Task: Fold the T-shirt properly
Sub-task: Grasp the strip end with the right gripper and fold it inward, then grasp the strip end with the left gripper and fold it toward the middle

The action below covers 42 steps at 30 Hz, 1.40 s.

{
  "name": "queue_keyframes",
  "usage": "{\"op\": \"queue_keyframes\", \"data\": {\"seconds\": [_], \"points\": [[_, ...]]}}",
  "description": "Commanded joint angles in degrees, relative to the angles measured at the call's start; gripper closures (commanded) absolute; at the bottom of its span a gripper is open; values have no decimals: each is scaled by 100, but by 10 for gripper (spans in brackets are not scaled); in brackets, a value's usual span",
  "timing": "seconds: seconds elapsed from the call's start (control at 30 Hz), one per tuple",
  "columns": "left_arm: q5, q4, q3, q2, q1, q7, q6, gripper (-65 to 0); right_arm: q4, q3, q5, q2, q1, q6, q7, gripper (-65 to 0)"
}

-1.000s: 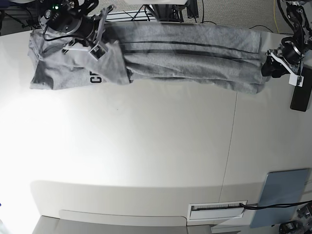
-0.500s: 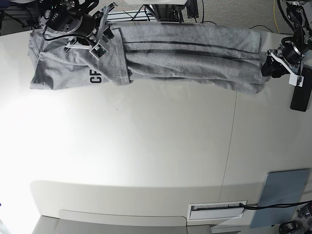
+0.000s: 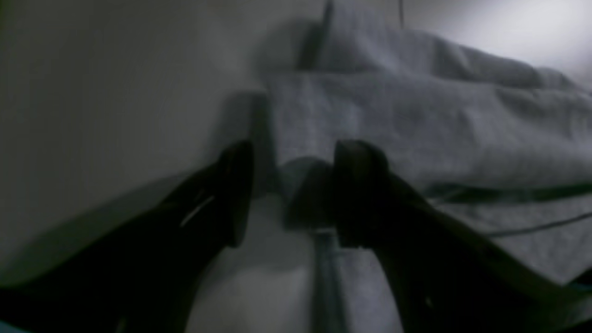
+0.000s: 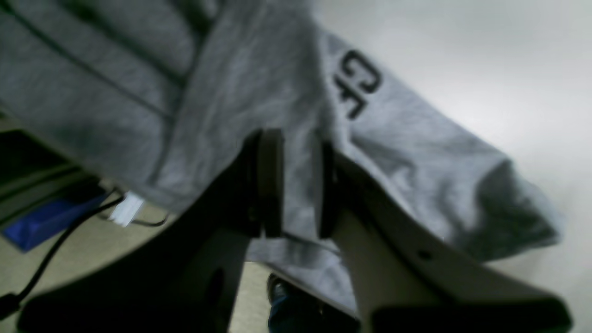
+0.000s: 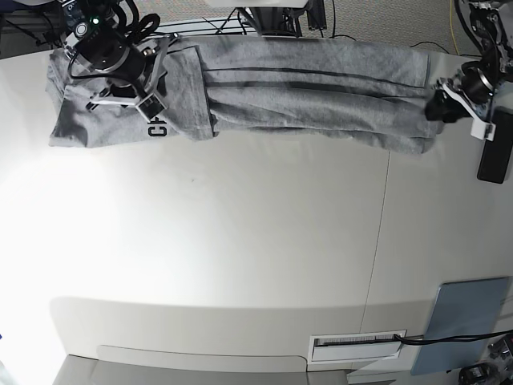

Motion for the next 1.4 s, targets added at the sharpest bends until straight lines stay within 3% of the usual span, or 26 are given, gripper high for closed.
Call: {"op": "queue_keyframes", "data": {"seconds": [0.0,0.3,0.47,0.57,0.67,0.77,0.9,1.03,1.2,1.37], "points": [[-234,79,-55,-48,2,28,-47,-294,94,26,-37,66,15,-68,125,-114],[-188,72,-55,291,0,393,-47,-294,94,26,-439,68,15,-92,184,-114],[-708,72,-52,291,0,907,-47,-283,94,26,-455,68,15,-92,184,-114],[-732,72,-52,289,4,929,-47,-185,94,26,-457,68,15,-92,181,-114],[-667,72,-52,289,11,911,-47,-3,94,26,-566,68,15,-90,195,-114],[-407,72,-55,278,13,629,-47,0,94,28,-1012,66,15,-116,343,-114],[243,81,-57,236,-9,-70,118,0,94,46,-1554,68,15,-636,647,-114],[916,105,-57,208,-37,-610,120,0,94,400,-1609,68,15,-686,859,-114],[1567,304,-57,129,-35,-905,828,0,-601,981,-1589,68,37,-688,1191,-114],[1882,909,-55,114,-15,-866,1021,0,-1338,1241,-1545,68,308,-686,1182,-114]]}}
